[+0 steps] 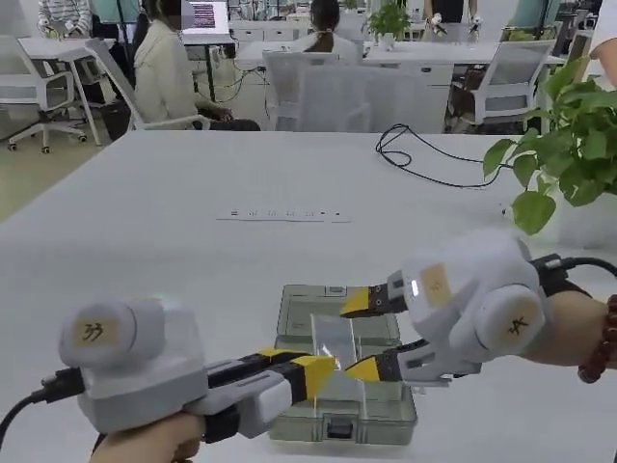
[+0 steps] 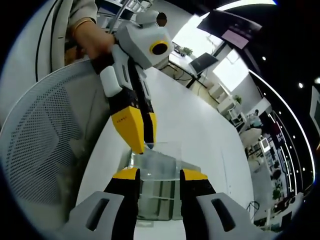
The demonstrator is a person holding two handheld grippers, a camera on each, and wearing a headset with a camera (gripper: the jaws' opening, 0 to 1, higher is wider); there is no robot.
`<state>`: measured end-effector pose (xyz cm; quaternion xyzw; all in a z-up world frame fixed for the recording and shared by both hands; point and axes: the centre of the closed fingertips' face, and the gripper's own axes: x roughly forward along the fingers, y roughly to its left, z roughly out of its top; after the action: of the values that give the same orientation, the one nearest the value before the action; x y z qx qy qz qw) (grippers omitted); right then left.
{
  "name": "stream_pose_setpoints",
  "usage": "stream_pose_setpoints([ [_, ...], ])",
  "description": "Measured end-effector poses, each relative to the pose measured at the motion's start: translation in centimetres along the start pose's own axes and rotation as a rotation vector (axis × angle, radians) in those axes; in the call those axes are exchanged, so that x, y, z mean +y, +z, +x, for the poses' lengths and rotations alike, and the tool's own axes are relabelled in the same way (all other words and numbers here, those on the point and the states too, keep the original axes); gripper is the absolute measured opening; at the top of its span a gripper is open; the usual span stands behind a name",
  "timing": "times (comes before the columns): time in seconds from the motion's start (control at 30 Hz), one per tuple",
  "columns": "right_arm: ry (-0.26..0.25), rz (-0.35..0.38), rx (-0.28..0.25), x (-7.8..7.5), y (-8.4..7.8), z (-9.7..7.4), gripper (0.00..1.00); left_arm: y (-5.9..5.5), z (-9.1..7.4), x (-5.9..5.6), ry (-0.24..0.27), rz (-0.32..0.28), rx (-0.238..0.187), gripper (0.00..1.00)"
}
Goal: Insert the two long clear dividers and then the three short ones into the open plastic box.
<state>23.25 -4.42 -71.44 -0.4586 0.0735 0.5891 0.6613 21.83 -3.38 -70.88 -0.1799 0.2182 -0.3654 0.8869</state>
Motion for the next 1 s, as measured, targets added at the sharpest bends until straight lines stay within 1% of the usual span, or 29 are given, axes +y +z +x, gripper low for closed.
stream_pose_setpoints([
  [0.13, 0.000, -0.011, -0.009, 0.0, 0.5, 0.2, 0.32, 0.0, 0.0, 0.0, -0.012, -0.024, -0.006, 0.08],
  [0.2, 0.001, -0.012, -0.013, 0.0, 0.7, 0.2, 0.32, 0.0, 0.0, 0.0, -0.010, -0.024, -0.002, 0.06],
  [0.33, -0.006, -0.018, -0.021, -0.2, 1.0, 0.3, 0.32, -0.3, 0.0, 0.3, -0.003, -0.021, 0.013, 0.04],
  [0.4, -0.008, -0.019, -0.023, -0.3, 1.2, 0.3, 0.32, -0.2, 0.0, 0.3, -0.009, -0.035, 0.007, 0.01],
  [0.43, -0.010, -0.021, -0.023, -0.3, 1.2, 0.3, 0.32, -0.1, -0.1, 0.3, -0.013, -0.050, 0.001, 0.01],
  [0.5, -0.013, -0.023, -0.023, -0.4, 1.3, 0.4, 0.32, 0.0, -0.1, 0.4, -0.016, -0.063, -0.004, 0.00],
  [0.63, -0.017, -0.030, -0.018, -0.5, 1.3, 0.4, 0.32, 0.0, 0.0, 0.3, -0.017, -0.074, -0.005, 0.00],
  [0.7, -0.019, -0.035, -0.014, -0.5, 1.3, 0.4, 0.32, 0.0, 0.1, 0.4, -0.020, -0.100, -0.008, 0.00],
  [0.73, -0.021, -0.035, -0.012, -0.6, 1.2, 0.4, 0.32, 0.0, 0.1, 0.4, -0.019, -0.134, -0.015, 0.00],
  [0.77, -0.021, -0.039, -0.011, -0.6, 1.2, 0.4, 0.32, 0.0, 0.1, 0.5, -0.022, -0.151, -0.015, 0.00],
  [0.9, -0.026, -0.050, 0.000, -0.5, 1.2, 0.5, 0.32, -0.2, 0.2, 0.6, -0.014, -0.192, -0.010, 0.00],
  [0.93, -0.027, -0.050, 0.004, -0.5, 1.1, 0.6, 0.32, -0.2, 0.2, 0.6, -0.013, -0.214, -0.006, 0.00],
  [1.0, -0.030, -0.044, 0.008, -0.5, 1.0, 0.5, 0.33, -0.3, 0.3, 0.6, -0.011, -0.235, -0.004, 0.00],
])
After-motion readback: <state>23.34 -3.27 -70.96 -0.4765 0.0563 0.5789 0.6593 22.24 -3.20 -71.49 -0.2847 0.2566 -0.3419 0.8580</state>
